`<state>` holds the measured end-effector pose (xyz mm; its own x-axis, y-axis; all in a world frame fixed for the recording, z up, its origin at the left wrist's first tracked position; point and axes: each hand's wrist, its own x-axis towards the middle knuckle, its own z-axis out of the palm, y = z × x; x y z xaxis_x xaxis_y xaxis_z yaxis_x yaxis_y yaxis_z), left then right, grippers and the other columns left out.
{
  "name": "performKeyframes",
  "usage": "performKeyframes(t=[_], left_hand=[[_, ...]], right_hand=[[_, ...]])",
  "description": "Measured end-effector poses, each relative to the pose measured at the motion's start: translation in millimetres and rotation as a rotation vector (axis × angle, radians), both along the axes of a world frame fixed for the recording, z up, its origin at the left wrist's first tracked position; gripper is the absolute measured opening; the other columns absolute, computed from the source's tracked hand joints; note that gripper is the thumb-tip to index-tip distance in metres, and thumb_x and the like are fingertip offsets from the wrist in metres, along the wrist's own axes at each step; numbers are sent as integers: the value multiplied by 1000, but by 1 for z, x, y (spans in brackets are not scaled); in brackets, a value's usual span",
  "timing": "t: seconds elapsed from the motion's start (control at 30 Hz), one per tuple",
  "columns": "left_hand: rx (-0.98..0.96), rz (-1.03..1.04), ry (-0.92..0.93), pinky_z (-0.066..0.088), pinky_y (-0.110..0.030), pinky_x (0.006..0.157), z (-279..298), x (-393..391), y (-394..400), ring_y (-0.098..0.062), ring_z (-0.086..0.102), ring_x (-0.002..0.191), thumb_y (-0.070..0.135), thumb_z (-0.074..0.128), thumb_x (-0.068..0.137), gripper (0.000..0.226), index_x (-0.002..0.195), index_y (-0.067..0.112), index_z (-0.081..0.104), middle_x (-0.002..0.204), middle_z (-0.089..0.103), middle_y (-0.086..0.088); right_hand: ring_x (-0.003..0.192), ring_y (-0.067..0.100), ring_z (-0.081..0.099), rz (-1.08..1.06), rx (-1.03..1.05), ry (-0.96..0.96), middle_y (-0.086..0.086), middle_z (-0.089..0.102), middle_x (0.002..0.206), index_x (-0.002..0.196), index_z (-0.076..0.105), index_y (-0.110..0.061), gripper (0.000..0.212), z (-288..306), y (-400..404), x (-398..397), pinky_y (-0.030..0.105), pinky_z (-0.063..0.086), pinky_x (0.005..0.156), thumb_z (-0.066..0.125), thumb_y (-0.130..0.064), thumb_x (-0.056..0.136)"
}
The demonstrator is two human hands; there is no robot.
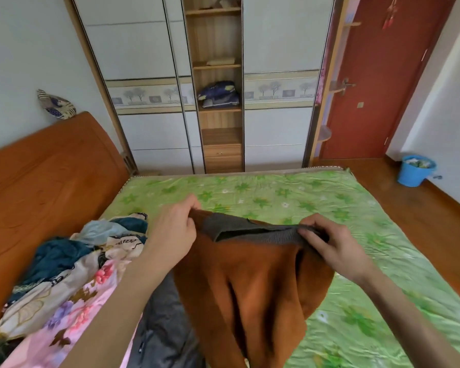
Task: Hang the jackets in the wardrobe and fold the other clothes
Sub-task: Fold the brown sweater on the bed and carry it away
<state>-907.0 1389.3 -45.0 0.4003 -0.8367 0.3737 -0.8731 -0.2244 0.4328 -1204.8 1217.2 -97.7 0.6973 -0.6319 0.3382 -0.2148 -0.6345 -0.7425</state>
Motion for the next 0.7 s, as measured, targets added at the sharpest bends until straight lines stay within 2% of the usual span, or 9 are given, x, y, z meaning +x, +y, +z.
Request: performKeyframes(t=[0.1,0.17,0.2,0.23,0.3,0.37,0.47,0.6,0.7], left_hand=[[57,-100,220,42,-37,63,-3,-3,-6,-28,58,78,-8,45,95,44,90,35,51,82,58,-2],[98,-232,401,51,-43,69,-1,-8,-6,-29,63,83,5,52,102,26,101,31,55,89,64,-7],[109,-303,444,53,-39,70,0,-12,-5,-20,66,83,14,61,102,18,106,31,55,93,67,-3],[108,-362,433,55,-27,69,0,-15,-5,-12,68,87,22,69,100,18,109,31,57,96,69,5],[45,-389,356,49,-14,73,-3,-17,-7,1,66,93,24,71,99,17,108,34,62,97,69,17],[-46,-385,347,46,-15,74,-7,-17,-10,2,66,94,14,64,103,21,106,35,67,96,70,22],[-160,-353,392,52,-31,82,-6,-19,-13,-13,67,103,10,61,104,18,114,18,73,108,75,6],[-195,-409,420,44,-11,69,7,-36,-13,1,65,79,5,61,102,19,93,20,70,81,70,20],[-158,-406,464,46,-15,69,6,-33,-20,-4,66,77,9,71,96,14,87,20,74,79,72,13]], right_hand=[[91,9,66,-4,-32,36,-13,69,93,100,69,-26,8,34,1,-9,16,47,79,62,-21,102],[89,10,67,-10,-37,60,-12,71,91,97,70,-26,10,52,-1,-15,18,48,77,65,-19,101],[87,11,67,-13,-38,74,-10,71,90,96,72,-25,10,60,-2,-19,21,50,76,66,-18,100],[85,12,67,-17,-40,89,-9,72,89,95,72,-24,10,66,-2,-22,24,51,76,68,-17,99],[80,11,67,-23,-46,112,-8,73,85,92,74,-22,8,78,-1,-29,25,51,73,73,-15,96],[70,8,64,-27,-31,133,-6,72,79,88,75,-22,6,88,0,-37,24,49,65,79,-18,90],[67,15,63,-2,-18,223,0,68,76,86,73,-21,19,96,-3,-55,29,46,61,86,-33,82],[67,7,62,53,68,390,-6,68,76,91,69,-21,24,80,-2,-76,22,45,60,89,-29,81],[78,10,67,85,167,397,-4,71,86,99,68,-18,25,62,-8,-87,25,49,69,88,-16,83]])
